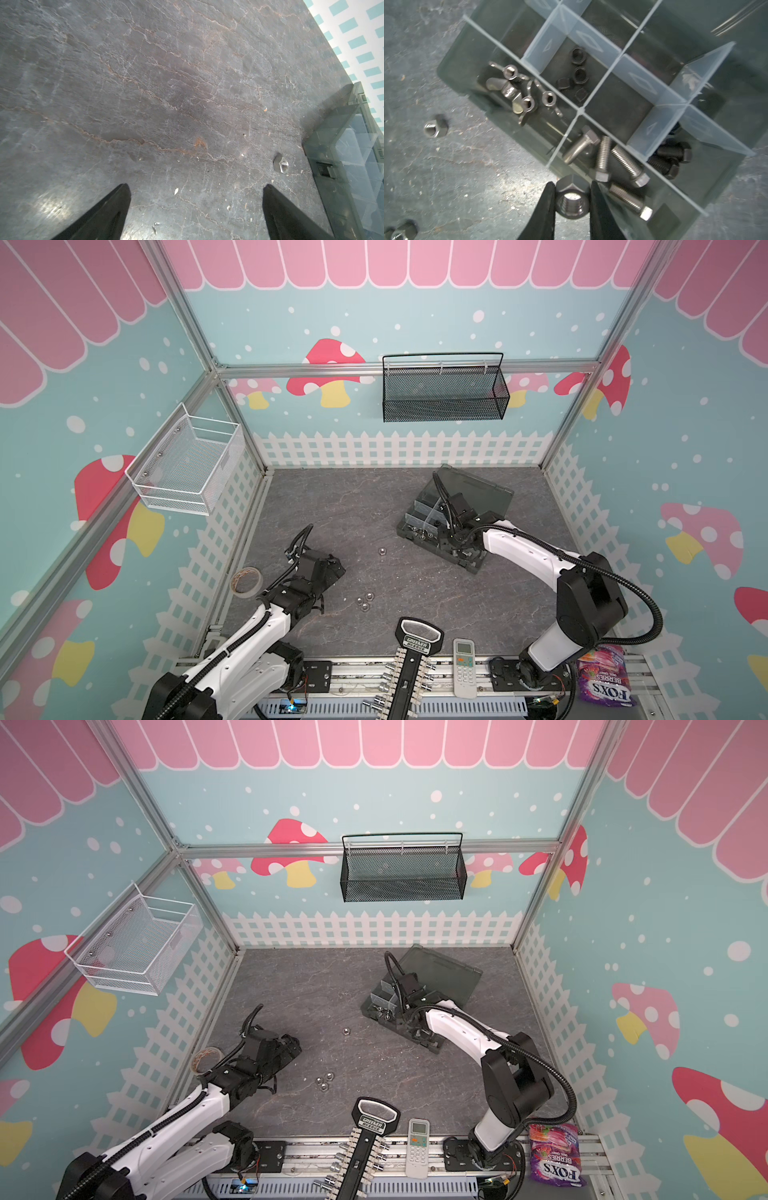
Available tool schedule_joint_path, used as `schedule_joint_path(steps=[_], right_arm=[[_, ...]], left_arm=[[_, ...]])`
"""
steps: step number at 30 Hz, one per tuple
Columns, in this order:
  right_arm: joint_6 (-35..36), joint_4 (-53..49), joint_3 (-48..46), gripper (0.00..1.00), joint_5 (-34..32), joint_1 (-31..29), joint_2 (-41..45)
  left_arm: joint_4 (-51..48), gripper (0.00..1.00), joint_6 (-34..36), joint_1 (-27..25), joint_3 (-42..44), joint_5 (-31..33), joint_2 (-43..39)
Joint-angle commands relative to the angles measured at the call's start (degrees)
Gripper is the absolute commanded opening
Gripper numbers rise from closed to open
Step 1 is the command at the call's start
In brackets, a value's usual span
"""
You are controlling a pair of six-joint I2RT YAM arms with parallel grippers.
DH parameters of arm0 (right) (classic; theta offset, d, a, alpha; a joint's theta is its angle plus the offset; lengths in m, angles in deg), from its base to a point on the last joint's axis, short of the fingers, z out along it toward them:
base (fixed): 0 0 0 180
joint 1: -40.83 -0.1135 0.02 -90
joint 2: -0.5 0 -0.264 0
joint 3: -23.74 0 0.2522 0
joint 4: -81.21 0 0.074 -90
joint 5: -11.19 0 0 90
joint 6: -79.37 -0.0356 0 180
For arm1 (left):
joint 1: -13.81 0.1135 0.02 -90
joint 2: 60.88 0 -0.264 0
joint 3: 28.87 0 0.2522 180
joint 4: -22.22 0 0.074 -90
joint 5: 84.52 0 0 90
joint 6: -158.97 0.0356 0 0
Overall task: Sort the screws and nuts into containers
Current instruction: 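Close the right gripper on the silver nut and carry it over the organizer, then open the right gripper to drop the silver nut into the compartment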
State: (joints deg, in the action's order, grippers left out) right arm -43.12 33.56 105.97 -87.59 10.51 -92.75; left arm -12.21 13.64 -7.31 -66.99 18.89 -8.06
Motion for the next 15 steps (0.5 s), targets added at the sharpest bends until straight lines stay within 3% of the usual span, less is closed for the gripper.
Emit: schedule_joint_path(steps=[1, 15], right_arm=[[2.8, -0.5, 2.6, 0.15, -1.5, 2.1, -1.5], [7.2, 1.2, 7.1, 0.20, -0.7, 7.5, -9.4]], left_arm=[[1.1, 1.00, -1.6, 0.3, 0.1, -0.1, 0.5], [1.1, 1.00, -1.2, 0.5, 0.0, -0.7, 1.0]])
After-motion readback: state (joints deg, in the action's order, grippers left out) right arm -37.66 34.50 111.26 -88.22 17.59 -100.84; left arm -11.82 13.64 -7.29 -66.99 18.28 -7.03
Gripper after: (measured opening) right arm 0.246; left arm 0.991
